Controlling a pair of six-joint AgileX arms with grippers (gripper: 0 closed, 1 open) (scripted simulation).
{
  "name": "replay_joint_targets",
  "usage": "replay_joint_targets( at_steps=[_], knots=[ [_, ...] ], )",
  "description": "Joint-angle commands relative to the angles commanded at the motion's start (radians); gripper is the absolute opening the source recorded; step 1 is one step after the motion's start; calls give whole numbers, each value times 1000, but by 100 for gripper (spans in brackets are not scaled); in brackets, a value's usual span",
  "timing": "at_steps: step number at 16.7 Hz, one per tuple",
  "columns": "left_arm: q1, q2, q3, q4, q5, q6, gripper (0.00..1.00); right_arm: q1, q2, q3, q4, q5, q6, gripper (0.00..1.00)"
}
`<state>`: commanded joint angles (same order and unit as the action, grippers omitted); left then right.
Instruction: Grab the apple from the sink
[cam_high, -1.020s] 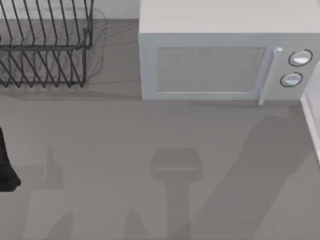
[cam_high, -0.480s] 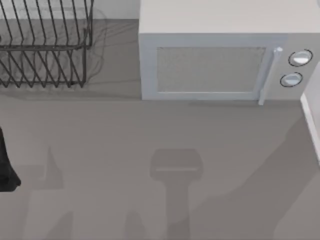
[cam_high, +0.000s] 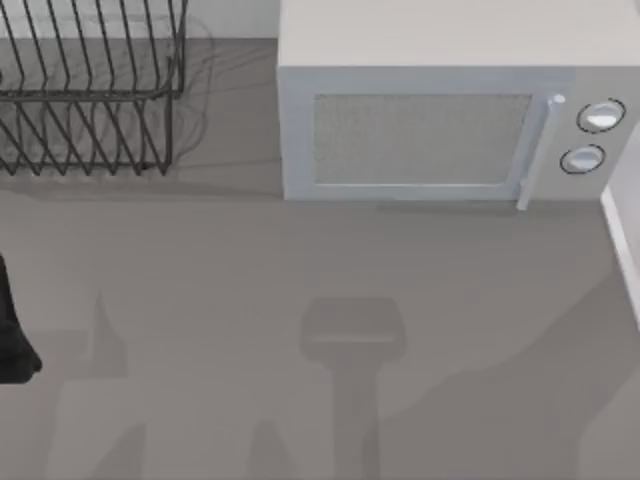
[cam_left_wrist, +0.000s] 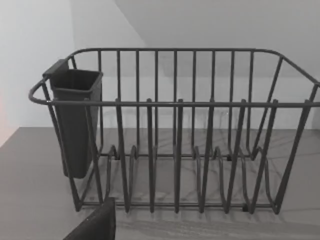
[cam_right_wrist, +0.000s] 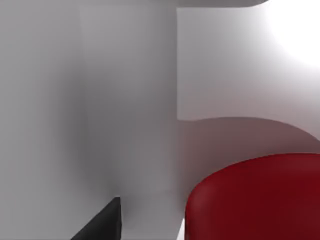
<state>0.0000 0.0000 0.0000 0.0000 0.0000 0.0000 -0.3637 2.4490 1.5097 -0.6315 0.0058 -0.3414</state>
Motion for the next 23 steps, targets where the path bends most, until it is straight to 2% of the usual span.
replay_joint_targets(
  at_steps=[1, 14, 22, 23],
  knots=[
    [0, 0, 0, 0, 0, 0, 100, 0, 0, 0, 0, 0, 0, 100],
    [0, 0, 0, 0, 0, 0, 100, 0, 0, 0, 0, 0, 0, 2],
    [0, 0, 0, 0, 0, 0, 100, 0, 0, 0, 0, 0, 0, 0],
    [0, 0, 0, 0, 0, 0, 100, 2, -63, 13, -31, -16, 9, 0]
  ],
)
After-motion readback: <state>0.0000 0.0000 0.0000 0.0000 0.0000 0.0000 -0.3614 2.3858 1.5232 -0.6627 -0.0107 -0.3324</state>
